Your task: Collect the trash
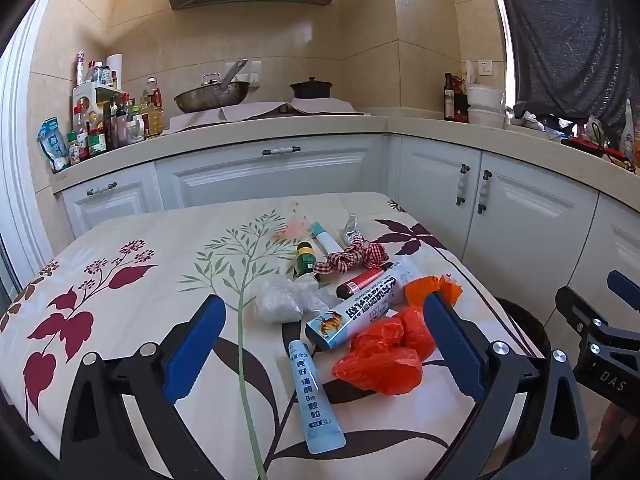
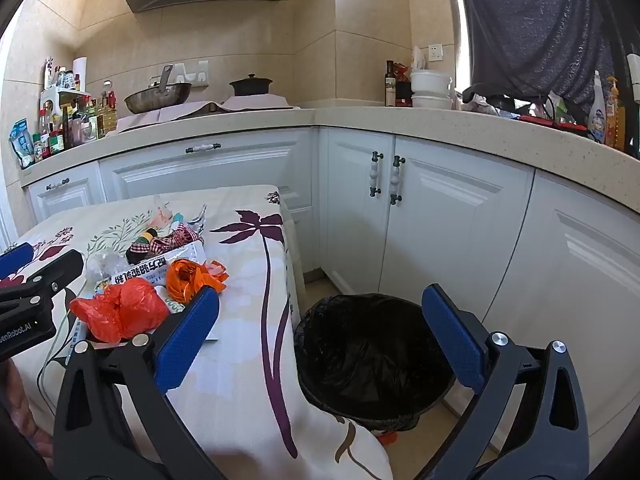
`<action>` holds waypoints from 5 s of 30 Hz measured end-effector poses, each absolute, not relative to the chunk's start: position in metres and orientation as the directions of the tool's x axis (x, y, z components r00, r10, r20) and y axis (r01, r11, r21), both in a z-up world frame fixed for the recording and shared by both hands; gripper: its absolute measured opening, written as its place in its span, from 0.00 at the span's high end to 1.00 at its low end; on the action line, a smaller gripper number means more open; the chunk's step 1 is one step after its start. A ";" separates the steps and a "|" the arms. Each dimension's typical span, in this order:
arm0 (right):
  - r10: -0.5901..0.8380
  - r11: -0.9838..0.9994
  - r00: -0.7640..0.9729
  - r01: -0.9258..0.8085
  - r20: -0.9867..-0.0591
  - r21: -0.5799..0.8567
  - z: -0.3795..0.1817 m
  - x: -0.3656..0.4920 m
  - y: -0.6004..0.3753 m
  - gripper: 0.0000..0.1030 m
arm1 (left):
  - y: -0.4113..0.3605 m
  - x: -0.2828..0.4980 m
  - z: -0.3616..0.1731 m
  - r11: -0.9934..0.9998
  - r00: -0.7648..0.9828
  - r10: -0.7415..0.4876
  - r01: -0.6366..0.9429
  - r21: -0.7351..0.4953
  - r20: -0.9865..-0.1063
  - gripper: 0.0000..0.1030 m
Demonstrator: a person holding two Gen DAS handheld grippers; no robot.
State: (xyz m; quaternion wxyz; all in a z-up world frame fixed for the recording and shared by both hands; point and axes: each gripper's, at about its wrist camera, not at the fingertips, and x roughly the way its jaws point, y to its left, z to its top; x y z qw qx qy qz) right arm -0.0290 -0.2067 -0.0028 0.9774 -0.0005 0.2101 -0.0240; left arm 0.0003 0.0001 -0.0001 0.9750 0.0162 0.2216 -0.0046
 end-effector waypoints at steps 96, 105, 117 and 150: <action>-0.044 0.999 0.913 0.045 -0.406 -0.008 0.000 -0.030 -0.208 0.04 | 0.013 0.000 -0.006 0.999 0.893 0.023 -0.010 0.032 -0.449 0.06; 0.005 1.000 0.907 -0.006 -0.421 -0.001 -0.005 -0.028 -0.196 0.04 | 0.036 -0.004 -0.013 0.998 0.879 0.057 -0.038 0.048 -0.473 0.06; 0.193 0.977 0.884 -0.213 -0.425 -0.001 -0.008 -0.020 -0.118 0.04 | 0.072 -0.006 -0.013 0.992 0.860 0.130 -0.113 0.064 -0.494 0.06; 0.265 0.955 0.834 -0.298 -0.483 0.010 -0.025 -0.001 -0.090 0.61 | 0.099 0.002 -0.035 0.987 0.812 0.150 -0.159 0.033 -0.565 0.06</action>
